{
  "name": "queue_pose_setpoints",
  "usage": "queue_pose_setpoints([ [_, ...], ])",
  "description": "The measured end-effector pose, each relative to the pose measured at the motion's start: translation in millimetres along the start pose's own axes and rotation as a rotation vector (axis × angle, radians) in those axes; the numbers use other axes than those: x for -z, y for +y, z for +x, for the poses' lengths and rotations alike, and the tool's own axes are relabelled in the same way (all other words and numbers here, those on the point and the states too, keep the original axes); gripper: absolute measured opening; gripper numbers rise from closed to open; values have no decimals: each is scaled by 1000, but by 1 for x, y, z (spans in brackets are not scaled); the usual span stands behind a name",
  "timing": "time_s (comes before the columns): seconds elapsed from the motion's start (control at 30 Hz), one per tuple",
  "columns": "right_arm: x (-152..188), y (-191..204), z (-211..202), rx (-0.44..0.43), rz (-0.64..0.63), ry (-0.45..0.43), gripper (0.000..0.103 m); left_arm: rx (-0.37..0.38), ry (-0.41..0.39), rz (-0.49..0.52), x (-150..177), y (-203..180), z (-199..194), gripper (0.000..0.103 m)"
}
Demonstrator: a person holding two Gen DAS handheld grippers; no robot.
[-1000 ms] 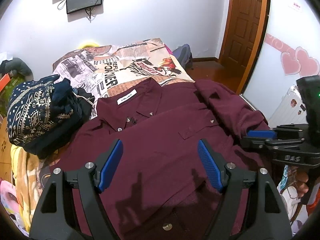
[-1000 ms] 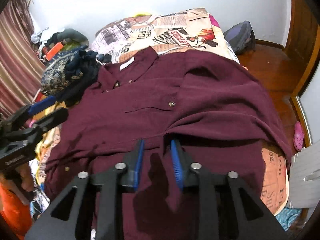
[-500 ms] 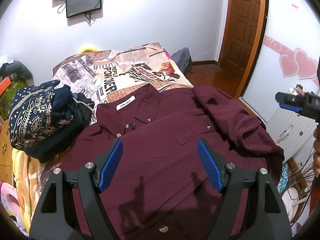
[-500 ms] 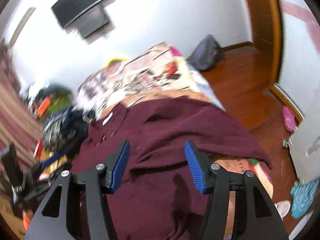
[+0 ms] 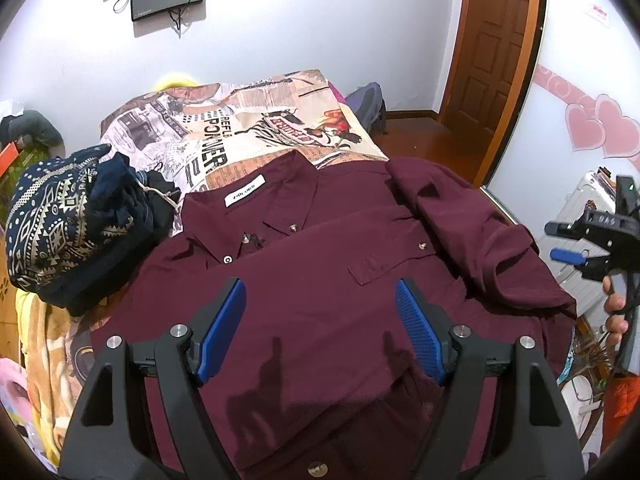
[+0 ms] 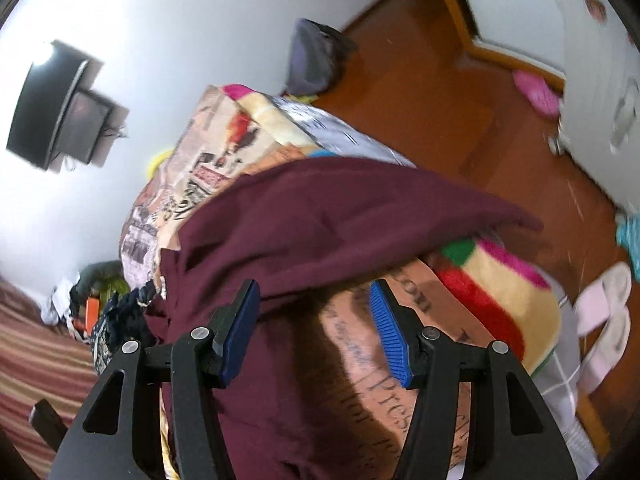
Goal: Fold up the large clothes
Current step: 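Lay the held sleeve across the shirt body and open the right gripper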
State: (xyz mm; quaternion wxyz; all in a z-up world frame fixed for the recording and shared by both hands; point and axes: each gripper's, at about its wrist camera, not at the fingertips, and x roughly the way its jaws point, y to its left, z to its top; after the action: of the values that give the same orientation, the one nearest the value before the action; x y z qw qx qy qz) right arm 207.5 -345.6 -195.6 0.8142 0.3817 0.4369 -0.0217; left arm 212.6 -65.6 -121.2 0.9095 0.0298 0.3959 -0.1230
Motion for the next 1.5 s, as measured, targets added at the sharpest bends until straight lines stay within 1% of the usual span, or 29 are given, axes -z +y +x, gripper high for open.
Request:
queue_pose_setpoints([
  [0.2,-7,-25,24,-9,94,56,53,-3,18,-7,0,-1,9,76],
  [0.27,-13,-31,28,-6,108,45,53,-5,20,-11,1,1,10,76],
  [0.33,-20,-32,34,20,105,32,53,-10,23,-17,1,2,12,76],
  [0.5,-33,-40,46,58,126,43,53,-20,30,-41,3,12,14,76],
  [0.6,-41,-36,49,79,108,35,52,-32,35,-52,6,17,15,76],
  [0.63,-42,-33,49,86,97,30,42,-36,37,-56,7,20,15,76],
  [0.67,-44,-29,47,96,77,20,35,-40,38,-58,8,21,15,76],
  [0.7,-45,-25,46,107,55,12,26,-46,39,-60,9,23,15,76],
  [0.73,-47,-20,44,112,31,5,18,-52,39,-63,10,25,14,76],
  [0.83,-50,-2,30,123,-45,-48,11,-61,37,-73,13,31,12,76],
  [0.97,-53,38,-2,99,-171,-150,9,-72,28,-83,16,36,5,76],
  [1.03,-55,63,-21,60,-234,-193,8,-75,20,-89,16,39,1,76],
  [1.1,-54,91,-41,-1,-300,-229,8,-76,10,-99,17,43,-3,76],
  [1.23,-40,150,-73,-125,-445,-270,8,-81,-10,-117,17,50,-13,76],
  [1.3,-29,176,-80,-177,-514,-274,8,-84,-21,-127,18,55,-18,76],
  [1.37,-15,204,-82,-234,-593,-255,8,-89,-35,-138,19,61,-25,76],
  [1.5,20,252,-74,-326,-731,-170,8,-105,-65,-166,23,76,-40,76],
])
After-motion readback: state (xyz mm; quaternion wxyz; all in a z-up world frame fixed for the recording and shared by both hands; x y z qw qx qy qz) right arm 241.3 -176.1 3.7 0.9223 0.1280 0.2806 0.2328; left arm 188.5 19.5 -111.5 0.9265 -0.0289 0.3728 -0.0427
